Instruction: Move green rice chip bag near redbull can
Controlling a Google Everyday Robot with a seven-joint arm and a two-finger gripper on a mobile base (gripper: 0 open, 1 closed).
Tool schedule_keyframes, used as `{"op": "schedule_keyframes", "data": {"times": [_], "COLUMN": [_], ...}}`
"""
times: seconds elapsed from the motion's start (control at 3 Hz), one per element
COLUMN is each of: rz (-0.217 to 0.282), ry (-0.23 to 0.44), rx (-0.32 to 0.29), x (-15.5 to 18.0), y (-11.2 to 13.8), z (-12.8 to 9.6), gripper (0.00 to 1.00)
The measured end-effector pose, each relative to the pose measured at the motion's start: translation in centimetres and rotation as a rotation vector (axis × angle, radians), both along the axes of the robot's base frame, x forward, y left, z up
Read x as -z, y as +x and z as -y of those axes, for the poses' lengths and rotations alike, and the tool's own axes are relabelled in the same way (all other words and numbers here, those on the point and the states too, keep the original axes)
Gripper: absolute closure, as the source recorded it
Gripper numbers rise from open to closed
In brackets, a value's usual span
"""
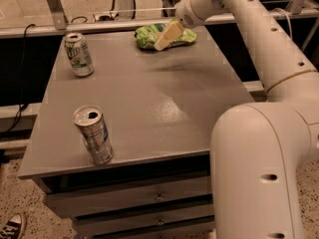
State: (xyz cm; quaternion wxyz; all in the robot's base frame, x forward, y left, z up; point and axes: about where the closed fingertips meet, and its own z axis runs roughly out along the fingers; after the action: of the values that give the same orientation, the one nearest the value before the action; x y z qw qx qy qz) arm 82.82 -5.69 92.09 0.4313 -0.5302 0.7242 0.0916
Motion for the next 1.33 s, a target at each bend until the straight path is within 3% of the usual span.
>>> {"op": "schedule_keyframes", "data": {"times": [0.33, 0.67, 1.33], "rz": [-0.008, -0.045, -0.096], "ry": [0.047, 0.08, 0.098], "rx": [0.087, 0.14, 0.196], "x": [0.8, 2.7, 5.7], "y": [2.1, 3.2, 4.8], "z": [0.0, -0.3, -0.9], "gripper": [0.0, 0.0, 0.0]}}
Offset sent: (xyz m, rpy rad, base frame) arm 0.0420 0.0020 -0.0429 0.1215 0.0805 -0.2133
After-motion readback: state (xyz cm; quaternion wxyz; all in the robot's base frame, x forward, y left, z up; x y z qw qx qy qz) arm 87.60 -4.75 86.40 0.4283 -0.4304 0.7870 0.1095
